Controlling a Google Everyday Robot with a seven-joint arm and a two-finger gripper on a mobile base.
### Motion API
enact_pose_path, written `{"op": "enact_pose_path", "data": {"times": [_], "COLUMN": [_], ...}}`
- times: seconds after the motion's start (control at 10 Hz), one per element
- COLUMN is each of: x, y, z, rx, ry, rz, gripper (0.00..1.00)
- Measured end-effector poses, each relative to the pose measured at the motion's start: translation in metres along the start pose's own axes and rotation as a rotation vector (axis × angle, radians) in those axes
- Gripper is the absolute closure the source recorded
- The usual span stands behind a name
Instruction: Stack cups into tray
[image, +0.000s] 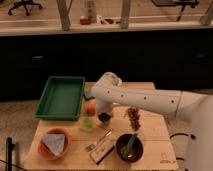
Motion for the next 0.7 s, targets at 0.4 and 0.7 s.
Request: {"op": "enact_pose_path", "data": {"times": [0.4, 0.7], "x": [-0.008, -0.016], "y": [-0.010, -0.030], "z": [-0.015, -0.041], "rx": [-0.003, 0.006], "ry": [0.035, 0.067], "rz": [0.009, -0.008], "gripper": [1.00, 1.00]}}
